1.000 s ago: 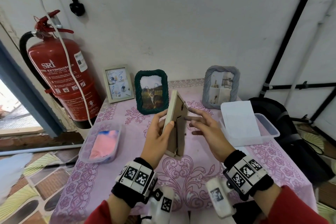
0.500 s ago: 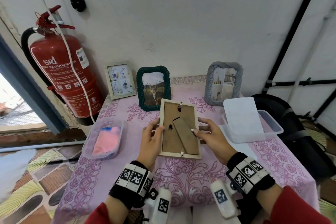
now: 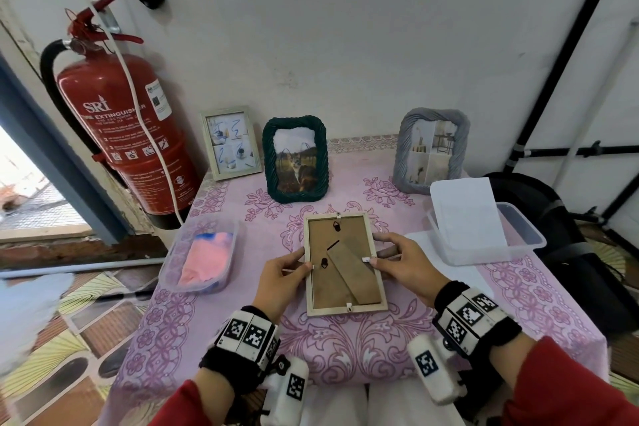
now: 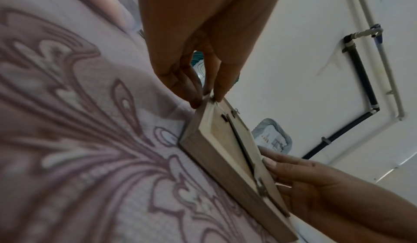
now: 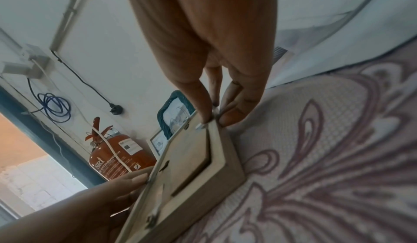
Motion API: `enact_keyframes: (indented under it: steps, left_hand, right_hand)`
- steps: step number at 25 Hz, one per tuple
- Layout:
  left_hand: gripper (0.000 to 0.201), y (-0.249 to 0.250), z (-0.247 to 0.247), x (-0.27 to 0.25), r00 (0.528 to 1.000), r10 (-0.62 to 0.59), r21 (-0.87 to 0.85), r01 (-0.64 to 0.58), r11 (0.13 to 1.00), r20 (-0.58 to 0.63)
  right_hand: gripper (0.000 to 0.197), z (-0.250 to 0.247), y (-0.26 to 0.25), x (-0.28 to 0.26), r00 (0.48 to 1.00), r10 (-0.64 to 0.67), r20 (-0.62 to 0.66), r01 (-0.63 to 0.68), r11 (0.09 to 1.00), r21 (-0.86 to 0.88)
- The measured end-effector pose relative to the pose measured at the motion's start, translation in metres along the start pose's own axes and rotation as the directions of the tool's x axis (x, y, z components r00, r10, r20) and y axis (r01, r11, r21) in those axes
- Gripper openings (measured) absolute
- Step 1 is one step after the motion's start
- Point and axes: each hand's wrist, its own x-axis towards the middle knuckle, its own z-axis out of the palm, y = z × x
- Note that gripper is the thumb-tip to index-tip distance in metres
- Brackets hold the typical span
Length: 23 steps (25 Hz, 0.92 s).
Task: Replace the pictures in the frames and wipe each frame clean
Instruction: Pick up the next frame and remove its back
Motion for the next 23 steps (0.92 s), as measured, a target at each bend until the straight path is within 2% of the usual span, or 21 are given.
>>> enact_keyframes:
  steps: [3,7,10,14,17,19,23]
  left_hand:
    - [0.035,-0.006,-0.006,0.003,1.0,0.0,0.064,-0.002,0.998,0.024]
    - [0.028,-0.009,-0.014,0.006,0.993,-0.06,0.116,0.048,0.992,0.097]
    - [0.036,-0.008,-0.018,0.012,0.987,-0.09,0.196,0.063,0.979,0.131]
    - [0.055,0.0,-0.019,0.021,0.988,-0.125,0.346,0.085,0.934,0.095]
    - [0.055,0.003,-0.016,0.025,0.991,-0.09,0.506,0.029,0.862,0.096]
    - [0.05,0.003,-0.015,0.028,0.995,-0.056,0.569,-0.002,0.823,0.085]
    - [0.043,0.002,-0.016,0.032,0.995,-0.06,0.54,0.004,0.842,0.086]
  right_hand:
    - [0.048,-0.001,0.002,0.003,1.0,0.007,0.024,-0.006,0.998,-0.066]
    - [0.048,-0.001,0.005,0.008,0.998,0.037,0.049,-0.029,0.988,-0.155]
    - [0.049,-0.001,0.004,0.01,0.997,0.033,0.067,-0.016,0.97,-0.241]
    - [0.053,-0.004,-0.002,0.016,0.996,-0.003,0.094,0.046,0.886,-0.462]
    - [0.055,-0.004,-0.007,0.021,0.992,-0.022,0.121,0.089,0.811,-0.579]
    - [0.055,-0.005,-0.008,0.023,0.99,-0.021,0.137,0.1,0.794,-0.599]
    - [0.053,-0.004,-0.005,0.024,0.992,-0.042,0.118,0.103,0.807,-0.581]
